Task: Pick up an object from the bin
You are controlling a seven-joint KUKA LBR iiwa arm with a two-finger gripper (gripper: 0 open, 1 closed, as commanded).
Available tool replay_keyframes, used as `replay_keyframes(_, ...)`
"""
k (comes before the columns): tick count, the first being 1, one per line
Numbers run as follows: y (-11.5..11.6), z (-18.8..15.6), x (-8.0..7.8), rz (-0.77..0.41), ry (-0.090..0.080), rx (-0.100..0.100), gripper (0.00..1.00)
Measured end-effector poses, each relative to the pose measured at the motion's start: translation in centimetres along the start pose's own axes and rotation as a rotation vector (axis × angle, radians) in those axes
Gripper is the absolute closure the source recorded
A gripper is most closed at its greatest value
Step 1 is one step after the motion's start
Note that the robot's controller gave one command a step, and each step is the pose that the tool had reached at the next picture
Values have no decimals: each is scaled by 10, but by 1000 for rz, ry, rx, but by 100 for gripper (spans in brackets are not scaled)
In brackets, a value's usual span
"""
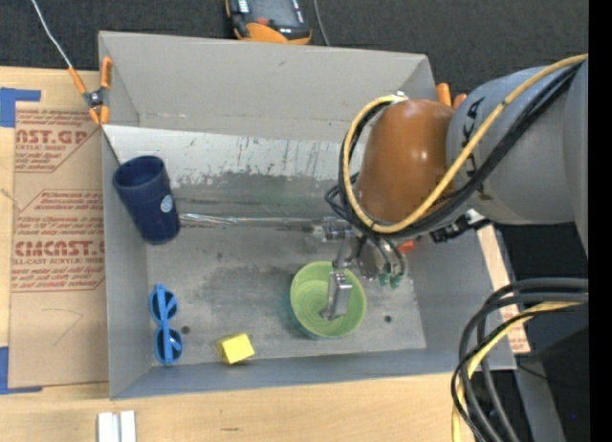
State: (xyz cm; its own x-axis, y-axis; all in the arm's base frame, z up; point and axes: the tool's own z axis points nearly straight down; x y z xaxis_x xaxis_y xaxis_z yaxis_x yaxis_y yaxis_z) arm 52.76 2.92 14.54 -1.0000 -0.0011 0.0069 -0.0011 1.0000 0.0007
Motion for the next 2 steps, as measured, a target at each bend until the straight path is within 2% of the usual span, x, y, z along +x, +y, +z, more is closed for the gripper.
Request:
replay_keyframes(1,-20,79,-26,91,4,-1,0)
replay_keyframes(2,-19,75,-28,90,-3,-1,100)
